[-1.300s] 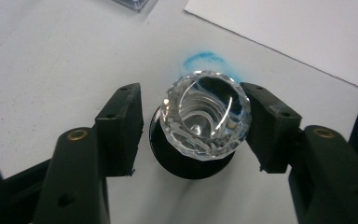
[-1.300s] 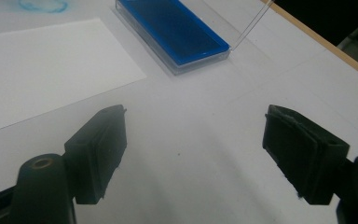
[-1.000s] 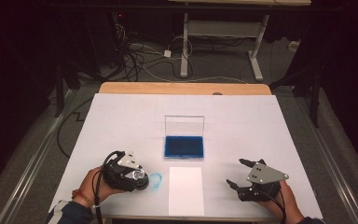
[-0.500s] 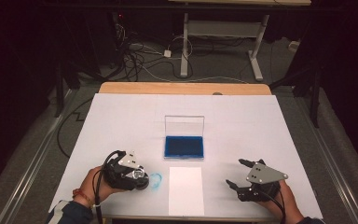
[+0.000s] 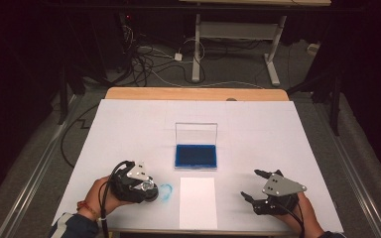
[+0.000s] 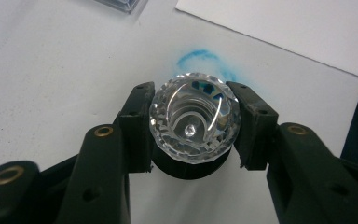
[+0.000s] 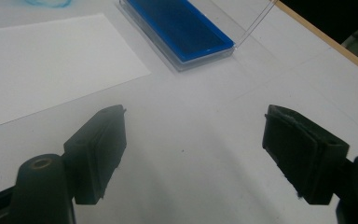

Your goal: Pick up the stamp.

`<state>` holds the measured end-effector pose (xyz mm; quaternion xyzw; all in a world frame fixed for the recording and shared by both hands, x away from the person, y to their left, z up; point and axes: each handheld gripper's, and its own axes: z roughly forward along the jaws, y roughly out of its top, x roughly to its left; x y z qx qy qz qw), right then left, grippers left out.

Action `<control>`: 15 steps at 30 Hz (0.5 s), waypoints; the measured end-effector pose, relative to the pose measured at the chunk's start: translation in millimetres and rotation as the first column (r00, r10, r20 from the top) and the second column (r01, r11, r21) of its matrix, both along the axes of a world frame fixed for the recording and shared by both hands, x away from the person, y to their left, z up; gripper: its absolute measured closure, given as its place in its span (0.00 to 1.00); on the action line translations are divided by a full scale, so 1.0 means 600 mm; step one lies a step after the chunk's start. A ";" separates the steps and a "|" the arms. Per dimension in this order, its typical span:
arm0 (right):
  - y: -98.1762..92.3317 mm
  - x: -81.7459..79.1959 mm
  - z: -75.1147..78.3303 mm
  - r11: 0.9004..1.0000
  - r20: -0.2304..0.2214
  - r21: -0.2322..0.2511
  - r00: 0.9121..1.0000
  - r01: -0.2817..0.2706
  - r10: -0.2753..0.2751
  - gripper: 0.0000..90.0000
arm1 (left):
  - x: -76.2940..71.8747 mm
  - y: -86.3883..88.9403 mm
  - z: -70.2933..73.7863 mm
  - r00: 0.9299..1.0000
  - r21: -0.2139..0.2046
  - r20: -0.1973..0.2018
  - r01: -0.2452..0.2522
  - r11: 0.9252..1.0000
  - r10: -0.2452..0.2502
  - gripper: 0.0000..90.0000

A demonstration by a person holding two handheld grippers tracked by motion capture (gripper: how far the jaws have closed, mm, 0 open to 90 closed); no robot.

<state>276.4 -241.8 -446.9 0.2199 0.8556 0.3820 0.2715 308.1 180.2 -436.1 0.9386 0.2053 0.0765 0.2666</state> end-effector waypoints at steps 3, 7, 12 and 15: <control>0.001 0.000 -0.001 1.000 -0.002 -0.008 1.000 -0.002 0.002 0.24 | -0.002 0.002 0.004 1.000 -0.008 0.006 -0.007 1.000 0.007 0.56; 0.001 0.002 -0.002 1.000 -0.013 -0.009 1.000 -0.002 0.002 0.24 | -0.002 0.004 0.005 1.000 -0.011 -0.001 -0.013 1.000 0.013 0.59; 0.003 0.001 -0.002 1.000 -0.013 -0.013 1.000 -0.008 0.008 0.25 | -0.001 0.004 0.005 1.000 -0.007 -0.002 -0.012 1.000 0.012 0.59; 0.004 0.002 -0.003 1.000 -0.020 -0.014 1.000 -0.009 0.008 0.25 | -0.002 0.002 0.006 1.000 -0.002 -0.001 -0.013 1.000 0.013 0.59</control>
